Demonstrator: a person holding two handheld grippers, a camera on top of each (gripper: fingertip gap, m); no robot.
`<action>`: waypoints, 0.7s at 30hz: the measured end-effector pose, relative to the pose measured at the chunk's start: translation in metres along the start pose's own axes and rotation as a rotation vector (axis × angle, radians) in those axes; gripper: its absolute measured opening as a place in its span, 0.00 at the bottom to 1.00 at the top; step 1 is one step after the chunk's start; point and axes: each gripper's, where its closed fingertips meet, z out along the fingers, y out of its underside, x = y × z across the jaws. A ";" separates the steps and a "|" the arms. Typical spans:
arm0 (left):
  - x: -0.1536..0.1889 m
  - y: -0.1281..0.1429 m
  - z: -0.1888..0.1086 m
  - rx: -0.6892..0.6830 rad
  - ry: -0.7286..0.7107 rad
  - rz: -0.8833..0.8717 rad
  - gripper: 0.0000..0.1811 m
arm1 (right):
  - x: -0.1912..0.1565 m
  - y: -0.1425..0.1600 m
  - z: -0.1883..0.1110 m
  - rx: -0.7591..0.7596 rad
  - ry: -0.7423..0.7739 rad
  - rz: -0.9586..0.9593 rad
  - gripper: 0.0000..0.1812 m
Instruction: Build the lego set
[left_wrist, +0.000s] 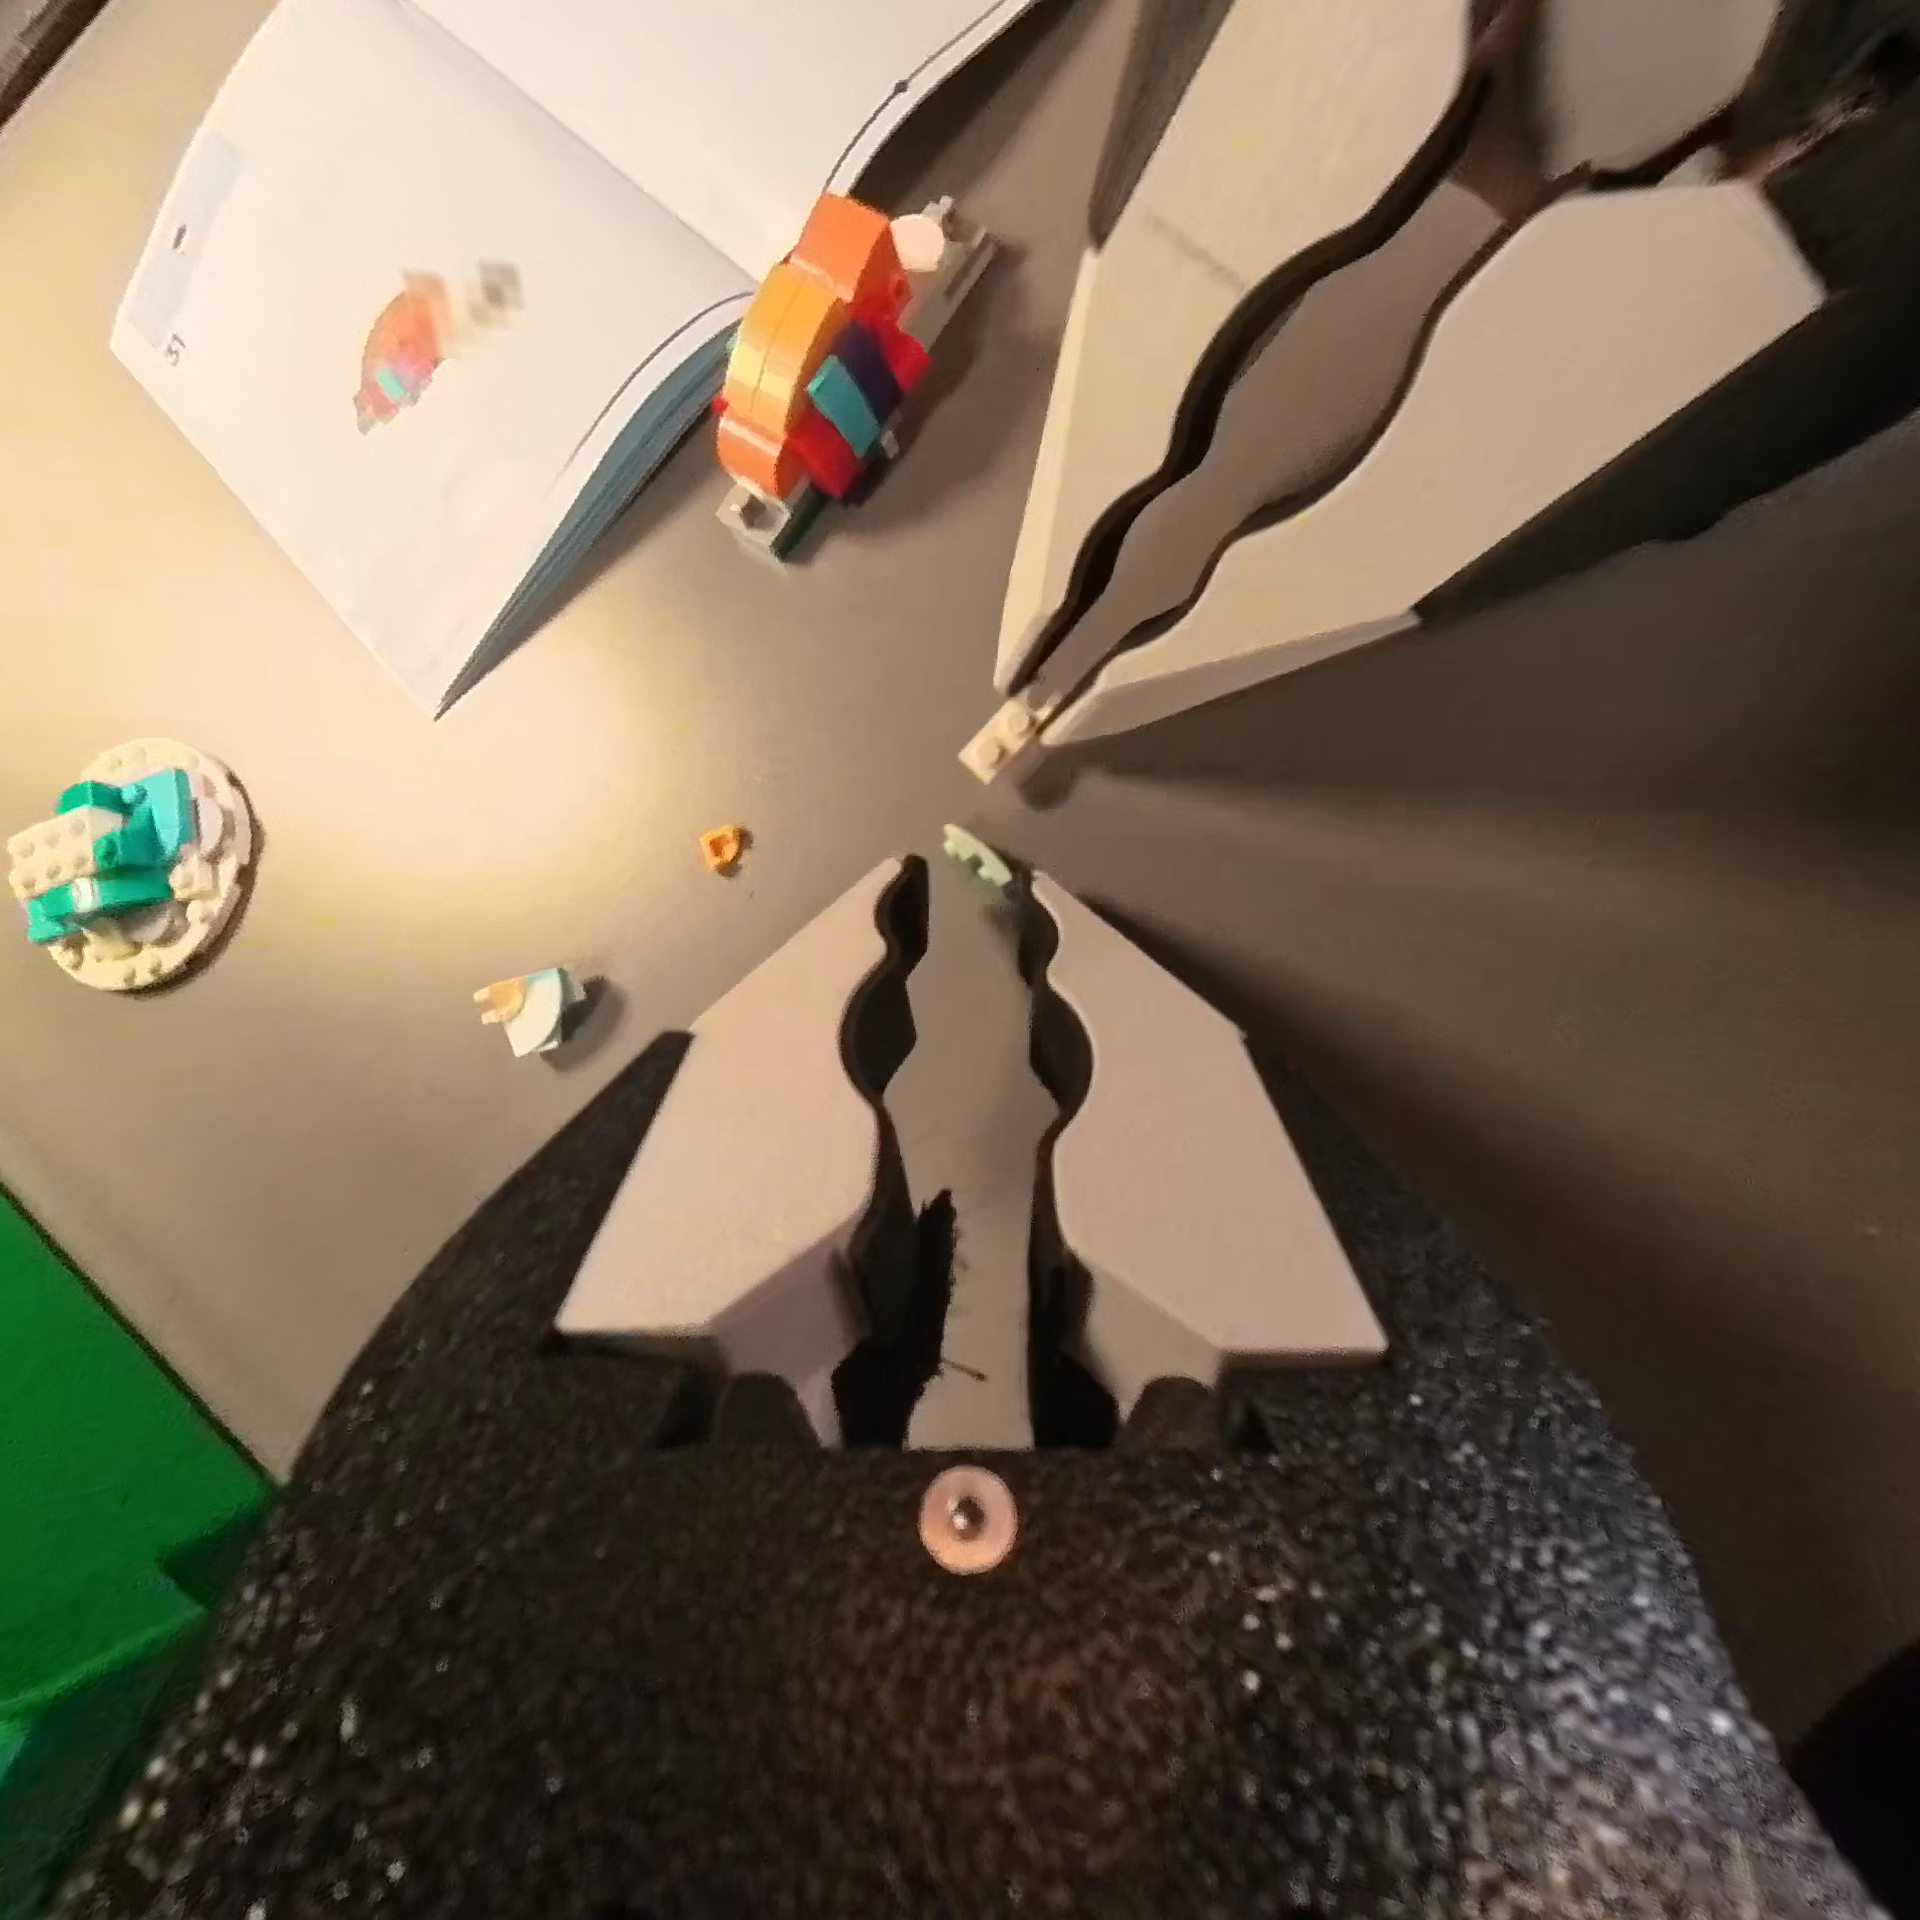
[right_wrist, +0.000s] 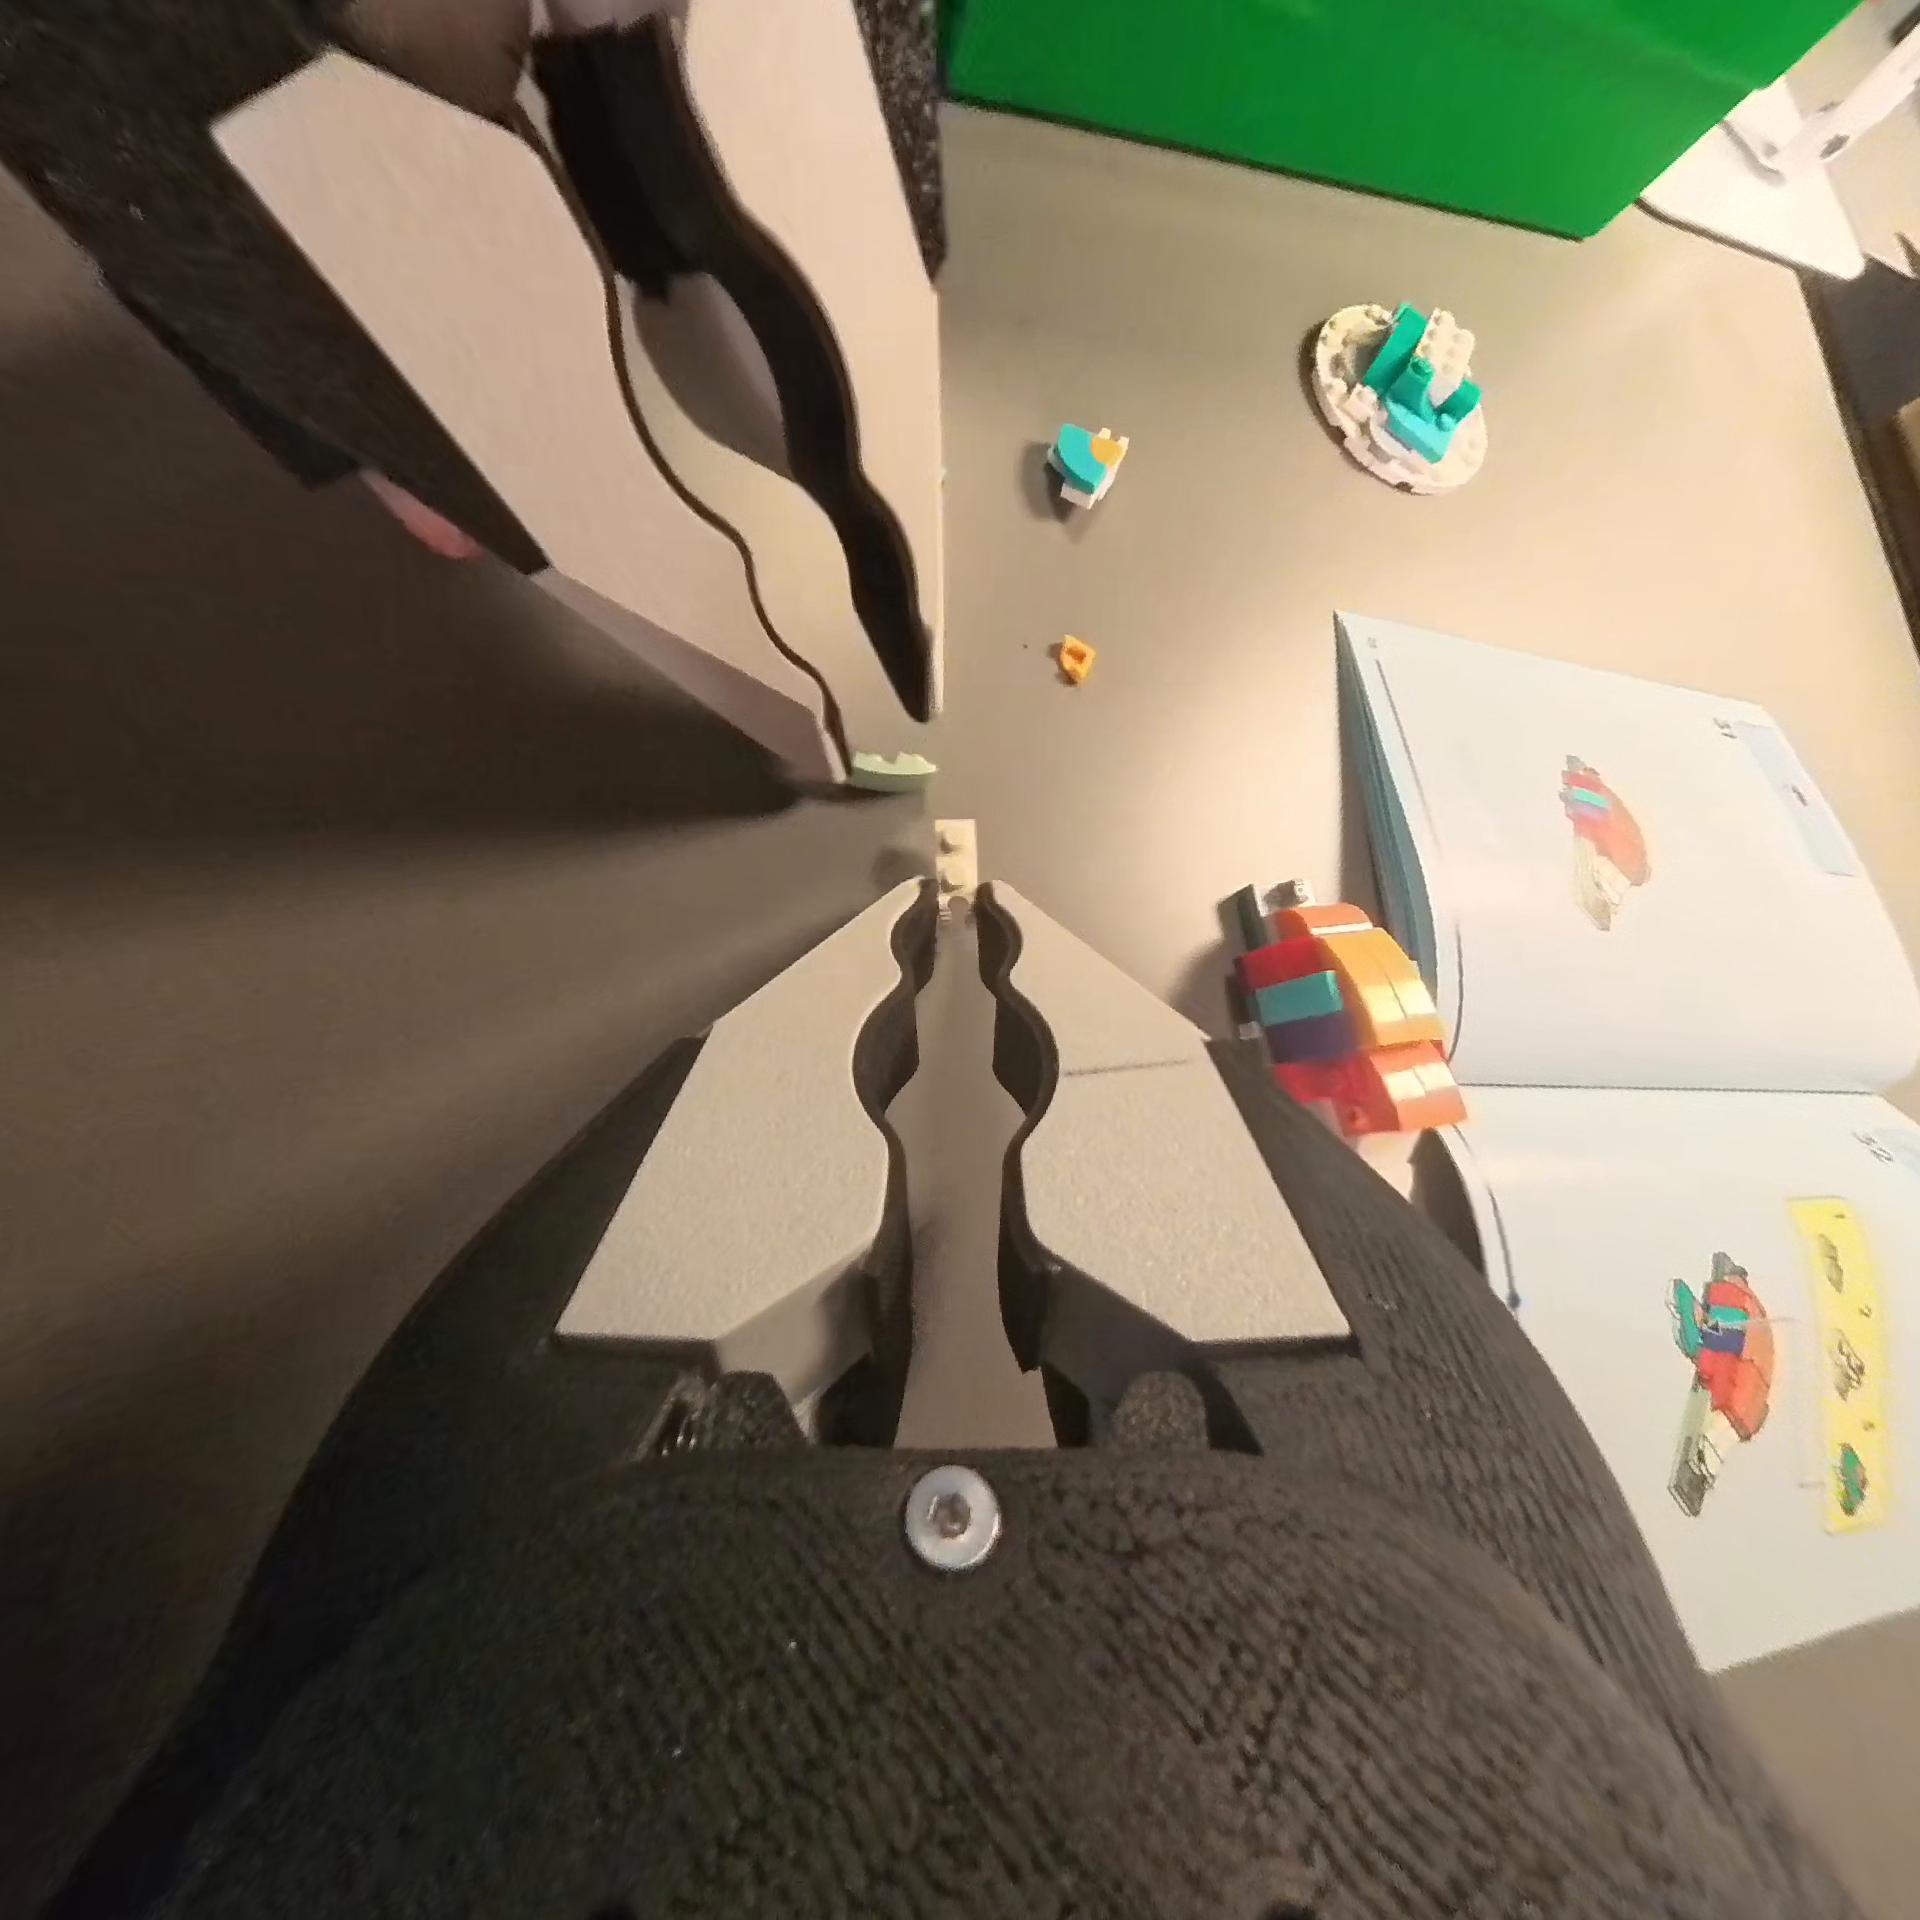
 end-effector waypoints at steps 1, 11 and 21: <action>0.001 0.001 0.000 0.002 0.008 -0.024 0.09 | 0.001 -0.001 -0.001 0.009 0.003 0.008 0.03; -0.002 0.000 0.002 0.078 -0.023 -0.059 0.04 | 0.019 -0.004 -0.014 0.103 0.038 0.099 0.03; -0.008 -0.009 -0.006 0.147 -0.148 0.370 0.00 | 0.024 -0.002 -0.017 0.120 0.045 0.122 0.03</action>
